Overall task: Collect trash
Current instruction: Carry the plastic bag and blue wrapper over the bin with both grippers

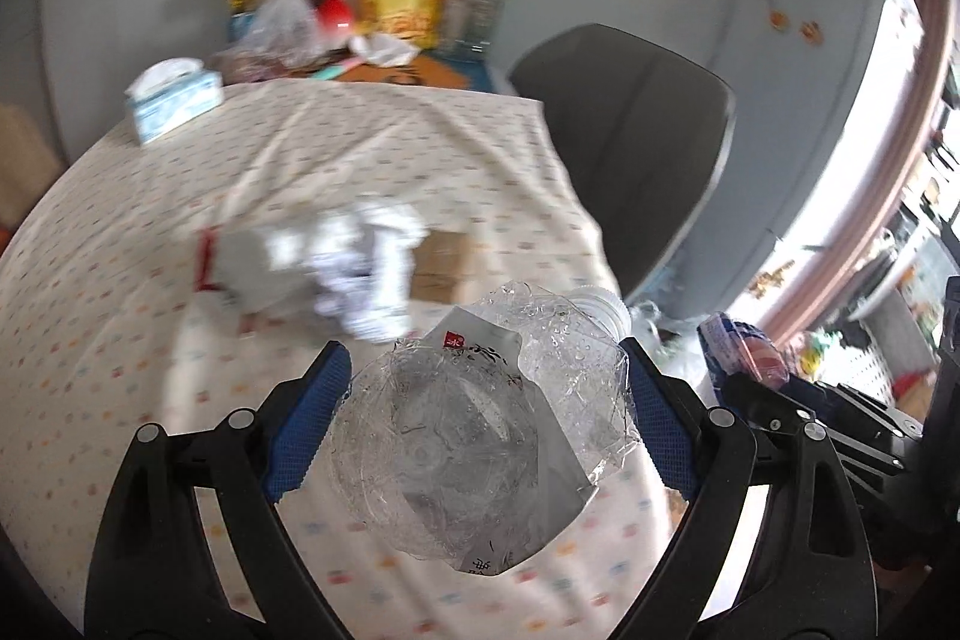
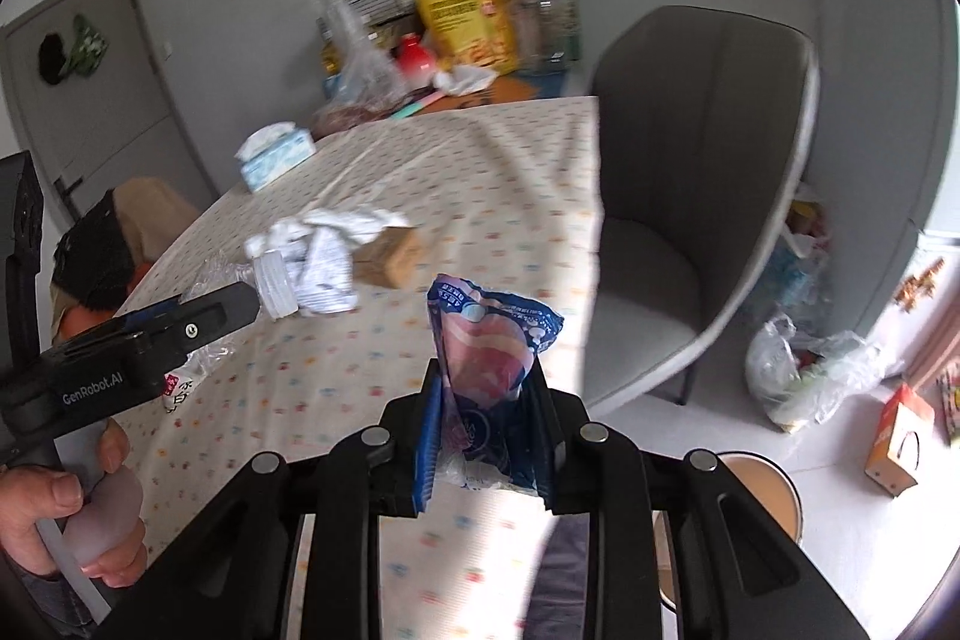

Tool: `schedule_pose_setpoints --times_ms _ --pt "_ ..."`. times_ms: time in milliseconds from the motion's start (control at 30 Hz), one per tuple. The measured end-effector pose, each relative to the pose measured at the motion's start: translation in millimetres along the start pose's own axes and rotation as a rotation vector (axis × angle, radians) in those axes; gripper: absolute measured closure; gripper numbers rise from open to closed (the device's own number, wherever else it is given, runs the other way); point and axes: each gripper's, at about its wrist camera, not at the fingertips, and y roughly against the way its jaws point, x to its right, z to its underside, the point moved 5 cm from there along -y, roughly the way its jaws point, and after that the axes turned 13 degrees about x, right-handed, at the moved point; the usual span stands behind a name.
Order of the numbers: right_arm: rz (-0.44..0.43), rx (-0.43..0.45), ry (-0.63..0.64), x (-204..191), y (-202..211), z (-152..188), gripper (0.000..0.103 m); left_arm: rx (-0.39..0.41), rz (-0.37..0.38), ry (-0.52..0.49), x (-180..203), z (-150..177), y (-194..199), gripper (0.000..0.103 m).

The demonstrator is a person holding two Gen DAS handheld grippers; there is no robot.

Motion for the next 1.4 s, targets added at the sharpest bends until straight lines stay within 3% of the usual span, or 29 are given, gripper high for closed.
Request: schedule_pose_setpoints --times_ms 467,933,1000,1133,1267,1400 --pt "0.194 -0.006 -0.140 129.2 23.2 19.4 0.076 -0.081 0.143 -0.128 118.6 16.6 -54.3 0.015" --pt "0.303 -0.055 -0.258 218.8 22.6 65.3 0.073 -0.178 0.175 -0.212 181.6 48.9 -97.6 0.015" --pt "0.313 -0.066 -0.276 228.7 20.9 72.4 0.069 -0.195 0.179 -0.222 188.1 54.1 -102.9 0.015" --pt "0.320 -0.071 -0.327 248.8 20.4 84.1 0.051 -0.217 0.186 -0.243 199.2 61.6 -109.0 0.015" --pt "0.321 -0.070 -0.408 271.3 25.6 96.4 0.043 -0.235 0.202 -0.252 213.5 68.7 -114.1 0.015" --pt "0.332 -0.050 -0.413 280.8 38.3 98.3 0.042 -0.259 0.246 -0.277 239.5 78.4 -118.5 0.015"
